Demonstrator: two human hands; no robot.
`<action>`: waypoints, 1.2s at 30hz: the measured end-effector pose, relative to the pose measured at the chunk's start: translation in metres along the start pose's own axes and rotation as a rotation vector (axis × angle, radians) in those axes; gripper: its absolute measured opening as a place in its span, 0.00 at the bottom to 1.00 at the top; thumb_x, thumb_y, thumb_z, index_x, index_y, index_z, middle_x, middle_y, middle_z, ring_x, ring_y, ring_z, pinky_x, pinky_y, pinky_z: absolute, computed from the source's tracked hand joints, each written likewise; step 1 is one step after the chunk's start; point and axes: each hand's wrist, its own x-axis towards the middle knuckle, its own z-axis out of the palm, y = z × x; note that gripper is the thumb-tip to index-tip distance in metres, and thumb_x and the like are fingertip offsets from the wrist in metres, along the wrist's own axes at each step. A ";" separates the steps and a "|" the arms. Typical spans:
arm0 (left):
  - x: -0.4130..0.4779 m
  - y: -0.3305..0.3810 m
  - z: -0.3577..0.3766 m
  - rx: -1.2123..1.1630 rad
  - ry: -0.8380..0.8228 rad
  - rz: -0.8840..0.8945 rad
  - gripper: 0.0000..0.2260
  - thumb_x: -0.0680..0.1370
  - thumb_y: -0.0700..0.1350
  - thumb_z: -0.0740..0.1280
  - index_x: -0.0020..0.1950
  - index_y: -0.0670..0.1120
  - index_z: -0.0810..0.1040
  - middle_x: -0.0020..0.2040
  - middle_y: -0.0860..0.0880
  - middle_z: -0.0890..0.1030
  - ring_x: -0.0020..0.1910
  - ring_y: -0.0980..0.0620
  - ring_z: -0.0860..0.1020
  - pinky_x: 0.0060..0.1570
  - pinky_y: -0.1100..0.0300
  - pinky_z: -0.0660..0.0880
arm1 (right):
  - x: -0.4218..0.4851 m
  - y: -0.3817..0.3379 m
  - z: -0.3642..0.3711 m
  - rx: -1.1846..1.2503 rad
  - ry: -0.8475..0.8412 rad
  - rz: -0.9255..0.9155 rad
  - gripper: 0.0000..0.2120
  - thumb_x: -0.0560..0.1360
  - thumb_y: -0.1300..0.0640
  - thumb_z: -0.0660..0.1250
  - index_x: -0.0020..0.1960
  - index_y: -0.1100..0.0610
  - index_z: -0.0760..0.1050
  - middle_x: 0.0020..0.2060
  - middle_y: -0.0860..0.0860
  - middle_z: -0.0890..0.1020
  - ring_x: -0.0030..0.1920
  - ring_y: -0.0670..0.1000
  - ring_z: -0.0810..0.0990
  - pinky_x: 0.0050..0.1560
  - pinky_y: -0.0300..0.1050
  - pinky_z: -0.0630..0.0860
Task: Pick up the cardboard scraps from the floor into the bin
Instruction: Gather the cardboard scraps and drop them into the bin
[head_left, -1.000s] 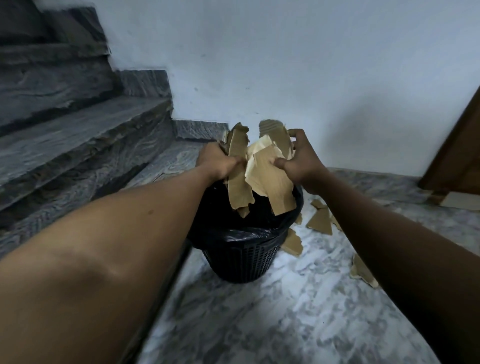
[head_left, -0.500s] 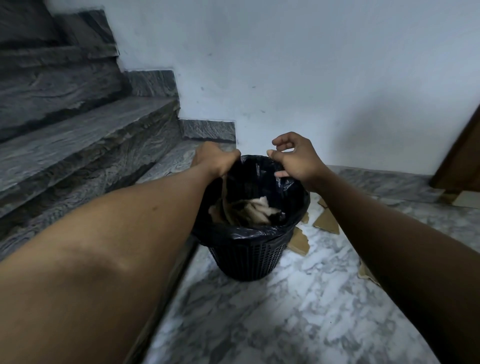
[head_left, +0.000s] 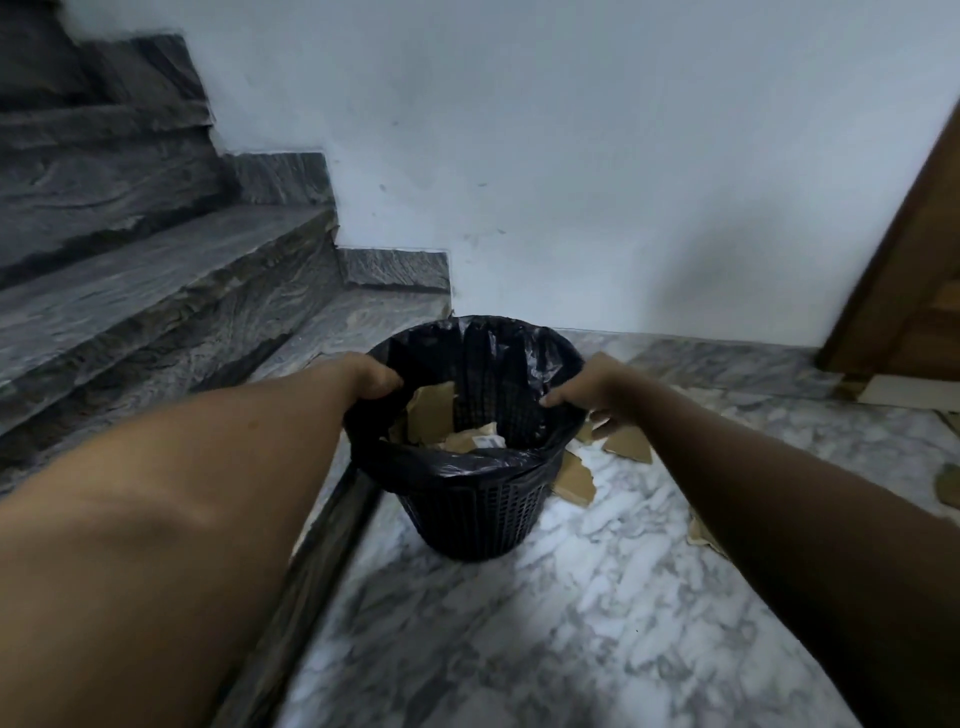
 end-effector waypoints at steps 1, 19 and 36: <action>0.000 -0.002 0.002 -0.063 -0.058 -0.014 0.20 0.77 0.52 0.67 0.58 0.35 0.76 0.54 0.40 0.80 0.50 0.40 0.81 0.53 0.46 0.79 | -0.006 0.004 0.002 0.061 -0.106 0.054 0.22 0.76 0.56 0.71 0.64 0.66 0.68 0.57 0.63 0.78 0.46 0.61 0.83 0.41 0.55 0.84; -0.150 0.257 0.144 -0.716 -0.221 0.484 0.17 0.76 0.48 0.64 0.64 0.44 0.73 0.55 0.43 0.80 0.44 0.44 0.77 0.44 0.49 0.78 | -0.064 0.161 -0.235 0.708 0.537 0.072 0.08 0.84 0.65 0.54 0.47 0.65 0.69 0.49 0.58 0.76 0.35 0.52 0.76 0.21 0.42 0.75; -0.179 0.386 0.361 -0.490 -0.432 0.708 0.30 0.76 0.36 0.69 0.75 0.47 0.64 0.49 0.46 0.79 0.44 0.42 0.79 0.51 0.41 0.79 | -0.009 0.382 -0.238 1.454 0.667 -0.053 0.15 0.84 0.59 0.57 0.69 0.49 0.69 0.67 0.56 0.76 0.60 0.58 0.79 0.36 0.49 0.83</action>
